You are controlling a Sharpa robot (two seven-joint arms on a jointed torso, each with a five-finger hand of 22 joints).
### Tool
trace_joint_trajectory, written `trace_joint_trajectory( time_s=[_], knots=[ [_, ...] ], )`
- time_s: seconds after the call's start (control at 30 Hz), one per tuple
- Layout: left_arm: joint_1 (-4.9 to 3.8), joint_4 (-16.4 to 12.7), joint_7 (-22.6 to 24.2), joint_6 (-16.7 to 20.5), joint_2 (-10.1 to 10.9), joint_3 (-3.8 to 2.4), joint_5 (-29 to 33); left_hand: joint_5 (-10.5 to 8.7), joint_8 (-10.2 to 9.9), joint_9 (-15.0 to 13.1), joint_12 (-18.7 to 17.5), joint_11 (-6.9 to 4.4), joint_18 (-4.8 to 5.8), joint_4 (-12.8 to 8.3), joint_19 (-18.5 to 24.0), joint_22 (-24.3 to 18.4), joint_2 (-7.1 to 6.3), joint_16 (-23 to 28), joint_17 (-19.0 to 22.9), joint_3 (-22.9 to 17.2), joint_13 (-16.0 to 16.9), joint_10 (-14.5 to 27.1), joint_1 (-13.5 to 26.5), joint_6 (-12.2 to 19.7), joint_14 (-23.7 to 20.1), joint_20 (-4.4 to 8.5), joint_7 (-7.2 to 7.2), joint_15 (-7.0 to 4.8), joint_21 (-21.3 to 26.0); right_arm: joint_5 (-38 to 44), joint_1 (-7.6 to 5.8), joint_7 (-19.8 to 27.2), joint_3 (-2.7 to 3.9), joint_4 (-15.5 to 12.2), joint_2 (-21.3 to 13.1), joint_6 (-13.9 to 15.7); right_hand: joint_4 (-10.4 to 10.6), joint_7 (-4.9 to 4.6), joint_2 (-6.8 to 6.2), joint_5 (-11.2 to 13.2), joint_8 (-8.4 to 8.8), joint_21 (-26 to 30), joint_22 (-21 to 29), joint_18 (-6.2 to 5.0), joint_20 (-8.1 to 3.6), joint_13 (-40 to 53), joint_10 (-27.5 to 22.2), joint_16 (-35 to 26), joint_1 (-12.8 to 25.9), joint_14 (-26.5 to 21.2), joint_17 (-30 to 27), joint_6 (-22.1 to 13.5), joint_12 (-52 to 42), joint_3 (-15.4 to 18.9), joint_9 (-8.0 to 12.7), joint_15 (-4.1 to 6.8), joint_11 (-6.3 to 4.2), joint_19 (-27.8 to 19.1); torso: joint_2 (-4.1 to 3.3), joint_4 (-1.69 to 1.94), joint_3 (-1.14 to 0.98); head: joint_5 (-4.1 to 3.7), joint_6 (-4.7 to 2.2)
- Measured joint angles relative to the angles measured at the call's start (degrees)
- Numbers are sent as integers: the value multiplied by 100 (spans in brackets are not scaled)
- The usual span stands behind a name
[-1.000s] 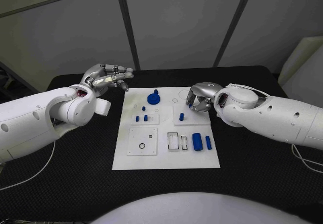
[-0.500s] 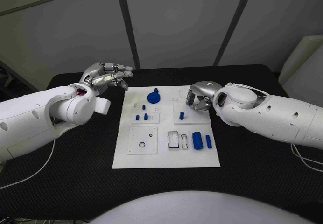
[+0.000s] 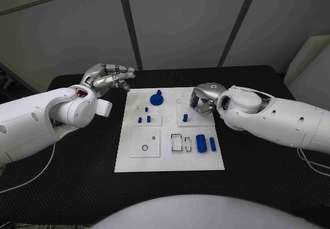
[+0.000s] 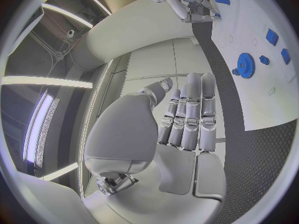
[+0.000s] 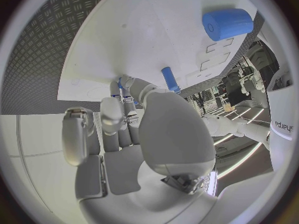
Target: Assemble the parts on the task board
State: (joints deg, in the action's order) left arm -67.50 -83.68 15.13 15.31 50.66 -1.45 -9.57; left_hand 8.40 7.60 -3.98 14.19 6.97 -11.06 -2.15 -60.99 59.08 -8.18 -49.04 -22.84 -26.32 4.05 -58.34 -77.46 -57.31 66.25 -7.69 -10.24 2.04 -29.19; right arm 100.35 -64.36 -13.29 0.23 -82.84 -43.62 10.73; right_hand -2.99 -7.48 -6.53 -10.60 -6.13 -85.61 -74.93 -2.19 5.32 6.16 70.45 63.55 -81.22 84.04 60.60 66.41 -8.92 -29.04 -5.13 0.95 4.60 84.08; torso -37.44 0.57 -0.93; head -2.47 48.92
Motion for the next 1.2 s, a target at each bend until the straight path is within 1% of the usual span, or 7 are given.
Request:
trace_joint_trajectory(
  time_s=[0.23,0.47,0.57,0.7,0.87,1.0,1.2],
  knots=[
    [0,6,0,6,1,0,1,0,0,0,0,13,0,0,0,-5,13,0,10,0,-6,29,-13,10,0,0,-10,0,0,59,10,-82,-3,-151,-101,173,0,0,0,1,1,0,0,0,0,-2,0,27,0,0,19,0,1,0,2,0,0,0,3,-2,0,1,-12],
    [0,18,0,14,0,0,2,0,0,5,0,13,0,0,0,-7,13,0,18,0,-5,29,-13,10,0,0,-9,0,0,89,9,-121,7,-305,-206,428,-16,0,-1,-41,1,-24,1,0,0,-2,0,52,1,0,31,0,3,18,4,0,0,0,6,-3,3,1,-27],
    [0,23,0,18,-2,0,3,0,0,5,0,13,0,0,0,-10,13,0,18,0,-5,29,-13,10,0,0,-9,0,0,93,7,-126,7,-426,-272,561,-16,0,-1,-41,1,-24,1,0,0,-1,0,68,1,0,44,0,4,18,4,-1,-1,0,7,-3,4,4,-34],
    [0,28,0,22,-6,0,4,0,0,5,0,13,0,0,0,-10,13,23,26,0,-5,29,-13,9,0,0,-9,0,0,88,6,-123,14,-644,-347,728,-15,0,-2,-41,1,-24,1,-1,0,3,0,83,2,0,50,-1,6,19,5,-1,-1,0,7,-3,5,34,-47],
    [0,54,0,26,-23,0,4,0,0,4,0,13,0,-16,0,-15,13,23,33,16,-10,70,-13,31,0,0,-30,0,0,26,5,-99,18,-997,-383,879,-15,0,-2,-71,1,-24,1,-1,0,8,0,83,2,0,58,-1,7,19,6,-1,-1,-1,9,-3,6,108,-75],
    [1,90,0,33,-73,0,5,0,0,4,0,13,1,-16,0,-15,13,23,33,16,-10,70,-13,31,0,0,-30,0,0,-45,5,-62,20,-1246,-280,944,-15,0,-2,-72,2,-24,1,-1,0,8,0,103,3,0,67,-1,8,19,2,-1,-1,-1,9,-3,6,180,-101],
    [1,172,0,36,-185,0,5,0,0,4,0,13,0,-16,0,-15,13,23,33,16,-10,70,-13,31,0,0,-30,0,0,-153,5,11,17,-1381,61,955,-15,0,-3,-102,3,-24,2,-1,0,17,0,104,3,0,66,-1,17,19,1,-1,-1,-1,9,3,10,325,-110]
  ],
)
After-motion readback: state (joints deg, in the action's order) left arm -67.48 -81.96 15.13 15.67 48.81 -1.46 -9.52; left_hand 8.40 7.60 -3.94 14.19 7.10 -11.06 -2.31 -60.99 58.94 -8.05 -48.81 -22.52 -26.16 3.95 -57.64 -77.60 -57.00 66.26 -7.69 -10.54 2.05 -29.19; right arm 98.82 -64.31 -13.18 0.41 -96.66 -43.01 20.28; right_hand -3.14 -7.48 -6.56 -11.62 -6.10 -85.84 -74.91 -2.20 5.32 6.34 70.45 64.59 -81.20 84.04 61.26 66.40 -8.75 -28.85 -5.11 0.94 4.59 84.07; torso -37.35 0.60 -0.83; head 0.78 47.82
